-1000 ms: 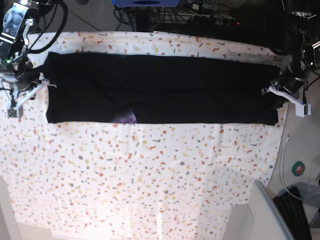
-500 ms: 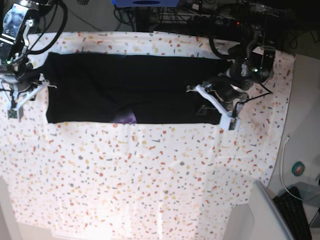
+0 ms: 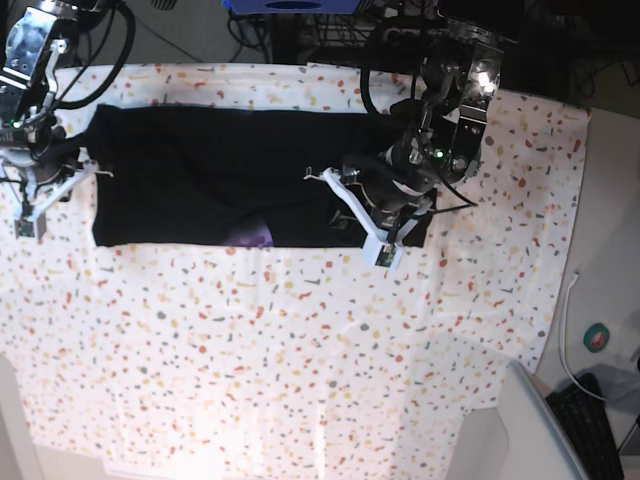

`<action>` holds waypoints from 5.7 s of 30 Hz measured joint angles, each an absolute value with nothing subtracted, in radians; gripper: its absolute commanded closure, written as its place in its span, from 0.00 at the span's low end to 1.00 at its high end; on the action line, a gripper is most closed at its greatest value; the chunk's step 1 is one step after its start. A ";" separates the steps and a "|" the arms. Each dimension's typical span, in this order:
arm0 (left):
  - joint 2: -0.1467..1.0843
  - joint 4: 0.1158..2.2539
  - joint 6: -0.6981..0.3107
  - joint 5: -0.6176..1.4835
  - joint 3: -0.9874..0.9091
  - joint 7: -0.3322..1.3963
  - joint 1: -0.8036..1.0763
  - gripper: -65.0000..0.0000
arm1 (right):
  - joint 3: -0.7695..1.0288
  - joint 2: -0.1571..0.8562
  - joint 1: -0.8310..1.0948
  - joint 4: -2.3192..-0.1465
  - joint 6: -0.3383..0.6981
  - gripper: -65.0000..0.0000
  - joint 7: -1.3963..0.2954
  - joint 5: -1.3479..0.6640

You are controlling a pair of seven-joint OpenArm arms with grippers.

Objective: Layout the t-shirt on the table in an organized manner, then fold the t-shirt properly
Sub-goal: 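Grasp the strip end with the left gripper and fold it toward the right gripper, then press and smooth the folded strip end with the right gripper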

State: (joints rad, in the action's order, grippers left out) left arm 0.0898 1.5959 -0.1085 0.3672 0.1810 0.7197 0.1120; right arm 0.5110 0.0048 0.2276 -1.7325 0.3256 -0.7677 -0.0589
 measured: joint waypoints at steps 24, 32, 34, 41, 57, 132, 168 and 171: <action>0.068 1.529 -0.108 0.366 0.249 0.721 0.043 1.00 | 0.511 0.006 0.209 -1.682 0.326 1.00 -0.765 -0.059; 0.064 1.529 -0.108 0.370 0.252 0.719 0.044 1.00 | 0.511 0.006 0.206 -1.675 0.326 1.00 -0.767 -0.059; 0.064 1.529 -0.108 0.369 0.252 0.719 0.048 1.00 | 0.511 0.006 0.206 -1.675 0.326 1.00 -0.767 -0.059; 0.064 1.531 -0.108 0.370 0.256 0.719 0.059 1.00 | 0.511 0.005 0.203 -1.675 0.326 1.00 -0.768 -0.059; 0.067 1.533 -0.108 0.370 0.256 0.722 0.066 1.00 | 0.511 0.006 0.193 -1.675 0.326 1.00 -0.764 -0.059; 0.222 1.639 -0.105 0.356 -0.255 0.746 0.185 1.00 | 0.143 -0.124 0.332 -1.864 0.536 1.00 -0.931 -0.074; 0.269 1.386 -0.315 0.367 -0.685 0.561 0.274 1.00 | 0.003 -0.104 0.294 -1.629 0.410 0.51 -0.866 -0.253; 0.269 1.384 -0.315 0.367 -0.684 0.561 0.274 1.00 | 0.003 -0.097 0.279 -1.602 0.400 0.51 -0.867 -0.248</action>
